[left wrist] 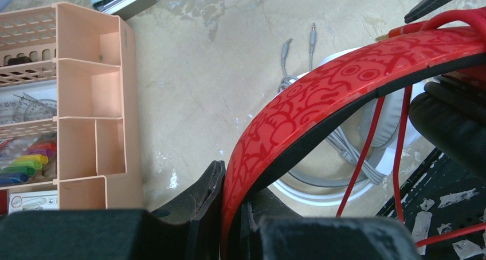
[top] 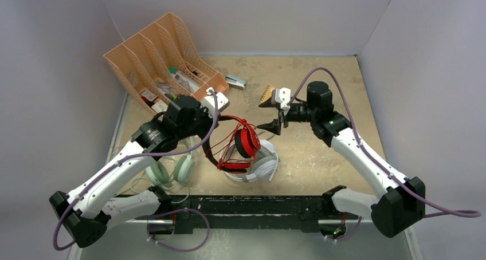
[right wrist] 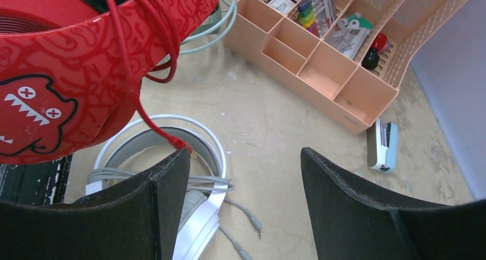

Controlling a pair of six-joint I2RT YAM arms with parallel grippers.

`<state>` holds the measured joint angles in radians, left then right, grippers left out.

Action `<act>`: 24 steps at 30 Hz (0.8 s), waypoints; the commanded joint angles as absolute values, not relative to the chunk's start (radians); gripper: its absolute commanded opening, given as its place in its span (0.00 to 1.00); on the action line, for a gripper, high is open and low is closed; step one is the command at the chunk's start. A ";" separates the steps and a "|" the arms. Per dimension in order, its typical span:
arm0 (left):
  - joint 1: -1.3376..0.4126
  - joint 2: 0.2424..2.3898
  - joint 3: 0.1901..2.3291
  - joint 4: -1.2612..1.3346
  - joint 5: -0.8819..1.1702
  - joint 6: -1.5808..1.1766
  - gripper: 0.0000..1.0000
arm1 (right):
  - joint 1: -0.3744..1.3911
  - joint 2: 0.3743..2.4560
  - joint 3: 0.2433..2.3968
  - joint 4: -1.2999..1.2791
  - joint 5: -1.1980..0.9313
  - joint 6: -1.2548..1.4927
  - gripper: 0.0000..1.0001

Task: Wrap the headphones
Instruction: Wrap the headphones cable around the headphones.

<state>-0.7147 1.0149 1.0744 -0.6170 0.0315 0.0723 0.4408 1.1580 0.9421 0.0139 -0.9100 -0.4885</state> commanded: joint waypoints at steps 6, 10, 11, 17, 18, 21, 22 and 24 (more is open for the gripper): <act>-0.714 0.965 1.098 -0.558 0.045 0.070 0.00 | 0.457 1.054 0.903 0.022 -0.835 -0.491 0.72; -0.714 0.960 1.093 -0.557 0.043 0.068 0.00 | 0.460 1.027 0.857 0.083 -0.892 -0.435 0.71; -0.714 0.960 1.093 -0.557 0.043 0.066 0.00 | 0.464 1.030 0.849 0.103 -0.907 -0.419 0.70; -0.713 0.957 1.090 -0.548 0.039 0.060 0.00 | 0.502 1.068 0.808 0.265 -0.931 -0.342 0.67; -0.714 0.958 1.089 -0.547 0.038 0.057 0.00 | 0.509 1.081 0.810 0.276 -0.931 -0.337 0.66; -0.714 0.959 1.088 -0.545 0.040 0.051 0.00 | 0.530 1.115 0.828 0.285 -0.927 -0.337 0.61; -0.714 0.960 1.087 -0.545 0.039 0.050 0.00 | 0.534 1.120 0.828 0.297 -0.923 -0.331 0.59; -0.714 0.959 1.083 -0.543 0.040 0.047 0.00 | 0.536 1.124 0.825 0.336 -0.919 -0.308 0.56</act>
